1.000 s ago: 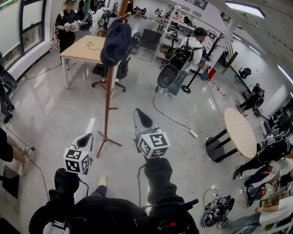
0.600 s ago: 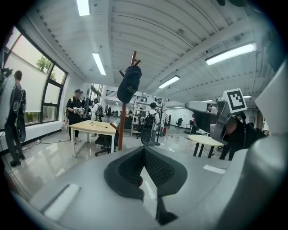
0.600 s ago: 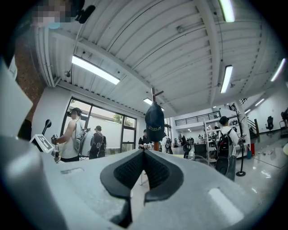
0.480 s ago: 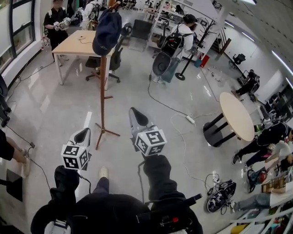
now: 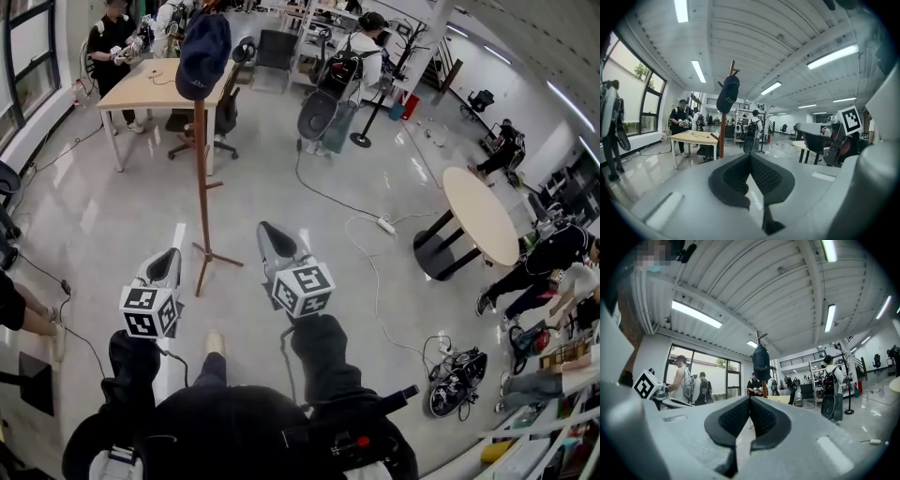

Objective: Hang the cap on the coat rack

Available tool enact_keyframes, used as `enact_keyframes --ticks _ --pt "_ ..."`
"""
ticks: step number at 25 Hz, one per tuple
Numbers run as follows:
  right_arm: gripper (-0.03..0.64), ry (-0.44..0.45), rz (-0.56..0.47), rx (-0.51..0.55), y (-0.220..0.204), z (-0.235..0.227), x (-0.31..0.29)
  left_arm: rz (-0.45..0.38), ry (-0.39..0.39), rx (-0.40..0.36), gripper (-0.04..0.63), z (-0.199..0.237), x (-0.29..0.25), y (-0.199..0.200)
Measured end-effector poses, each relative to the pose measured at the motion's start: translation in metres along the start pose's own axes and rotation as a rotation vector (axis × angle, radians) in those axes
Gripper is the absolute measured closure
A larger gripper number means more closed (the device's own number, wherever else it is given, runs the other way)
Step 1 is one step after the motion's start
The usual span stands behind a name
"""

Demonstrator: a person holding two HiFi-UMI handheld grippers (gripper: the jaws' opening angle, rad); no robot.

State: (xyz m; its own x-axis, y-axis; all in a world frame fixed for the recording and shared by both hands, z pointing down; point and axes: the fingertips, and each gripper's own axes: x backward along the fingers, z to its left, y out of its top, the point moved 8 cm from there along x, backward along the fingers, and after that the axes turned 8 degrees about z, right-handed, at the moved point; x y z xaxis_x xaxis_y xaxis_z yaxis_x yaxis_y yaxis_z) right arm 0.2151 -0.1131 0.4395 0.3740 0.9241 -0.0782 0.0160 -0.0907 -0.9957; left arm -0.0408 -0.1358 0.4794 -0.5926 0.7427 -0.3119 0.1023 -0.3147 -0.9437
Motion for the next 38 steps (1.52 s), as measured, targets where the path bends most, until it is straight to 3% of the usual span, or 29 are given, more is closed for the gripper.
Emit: enact_keyframes --ticks 18,38 --pt "0.614 -0.017 0.020 -0.048 -0.039 0.009 0.053 0.021 -0.005 0.005 0.594 -0.021 0.009 -0.016" --pt "0.615 -0.005 0.055 -0.060 -0.049 0.012 0.055 0.014 -0.015 0.006 0.594 -0.024 0.005 -0.017"
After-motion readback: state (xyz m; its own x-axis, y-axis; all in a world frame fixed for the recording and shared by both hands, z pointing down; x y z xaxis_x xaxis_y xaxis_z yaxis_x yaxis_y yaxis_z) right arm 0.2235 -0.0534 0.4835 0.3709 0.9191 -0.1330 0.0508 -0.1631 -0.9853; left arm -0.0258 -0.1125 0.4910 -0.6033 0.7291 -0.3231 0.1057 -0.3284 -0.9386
